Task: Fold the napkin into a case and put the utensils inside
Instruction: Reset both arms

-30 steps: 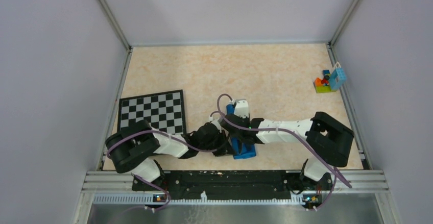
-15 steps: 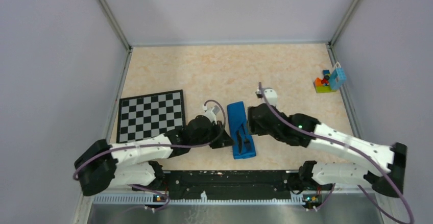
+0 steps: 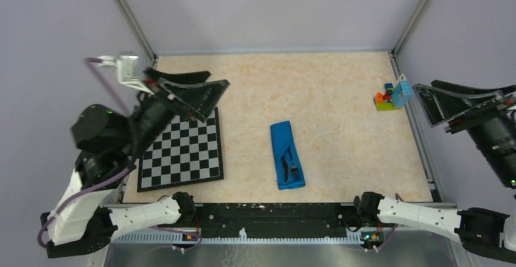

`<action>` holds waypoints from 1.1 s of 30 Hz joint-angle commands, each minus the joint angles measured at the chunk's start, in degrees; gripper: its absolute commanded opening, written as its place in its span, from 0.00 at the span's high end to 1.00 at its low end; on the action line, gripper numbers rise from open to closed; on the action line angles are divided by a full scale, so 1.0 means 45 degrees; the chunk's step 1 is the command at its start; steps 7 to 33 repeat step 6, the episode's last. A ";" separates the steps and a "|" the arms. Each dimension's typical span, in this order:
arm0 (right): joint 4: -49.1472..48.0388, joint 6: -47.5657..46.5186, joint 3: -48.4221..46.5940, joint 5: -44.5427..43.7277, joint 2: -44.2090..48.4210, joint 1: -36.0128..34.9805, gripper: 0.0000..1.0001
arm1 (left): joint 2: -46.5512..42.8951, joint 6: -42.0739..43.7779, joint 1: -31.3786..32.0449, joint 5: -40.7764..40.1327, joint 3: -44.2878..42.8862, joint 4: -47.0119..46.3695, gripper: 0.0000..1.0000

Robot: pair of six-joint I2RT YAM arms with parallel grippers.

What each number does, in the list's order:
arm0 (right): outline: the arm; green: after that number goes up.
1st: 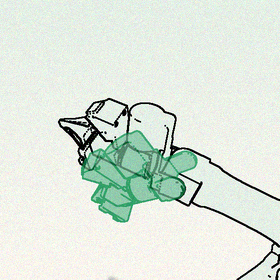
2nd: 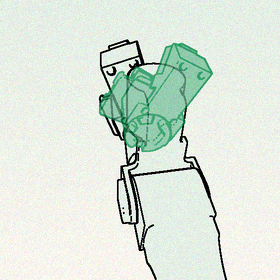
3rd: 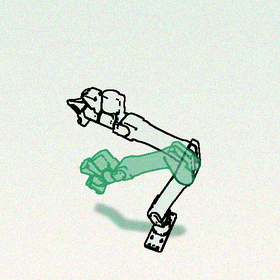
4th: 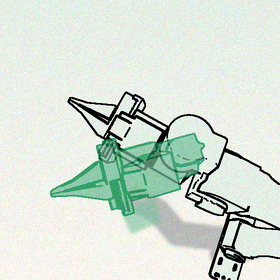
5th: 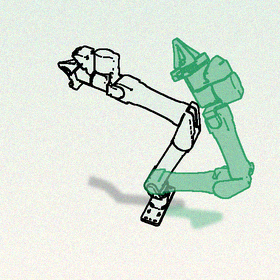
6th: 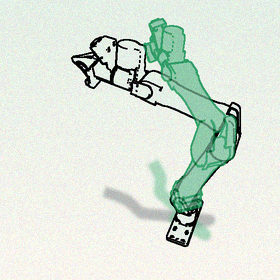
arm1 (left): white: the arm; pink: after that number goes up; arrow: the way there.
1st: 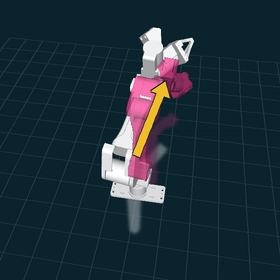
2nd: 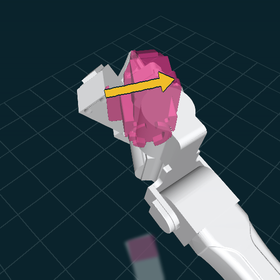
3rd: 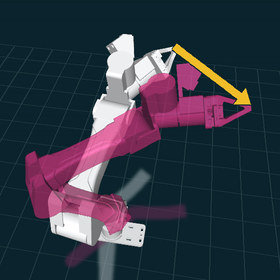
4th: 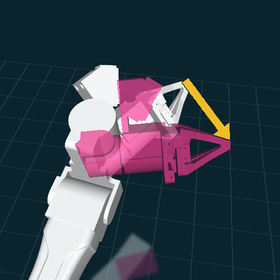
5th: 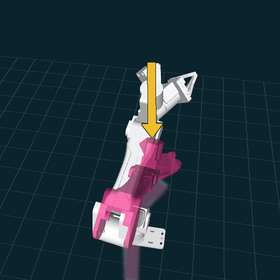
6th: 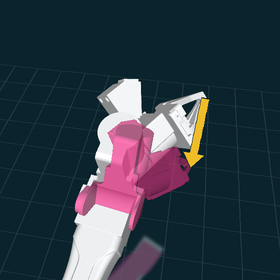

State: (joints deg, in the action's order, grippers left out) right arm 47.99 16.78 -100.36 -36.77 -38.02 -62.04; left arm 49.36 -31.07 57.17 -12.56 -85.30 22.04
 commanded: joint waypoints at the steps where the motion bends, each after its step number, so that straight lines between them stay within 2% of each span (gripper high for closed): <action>1: -0.0378 -0.2042 -0.0510 -0.0499 -0.0492 0.0095 0.26 | 0.0228 0.2874 0.0021 -0.1423 -0.1809 0.1332 0.01; 6: -0.0769 -0.2536 -0.0788 -0.0392 -0.0557 0.0095 0.25 | 0.0302 0.3696 0.0021 -0.1735 -0.2980 0.1554 0.01; 33: -0.0769 -0.2536 -0.0788 -0.0392 -0.0557 0.0095 0.25 | 0.0302 0.3696 0.0021 -0.1735 -0.2980 0.1554 0.01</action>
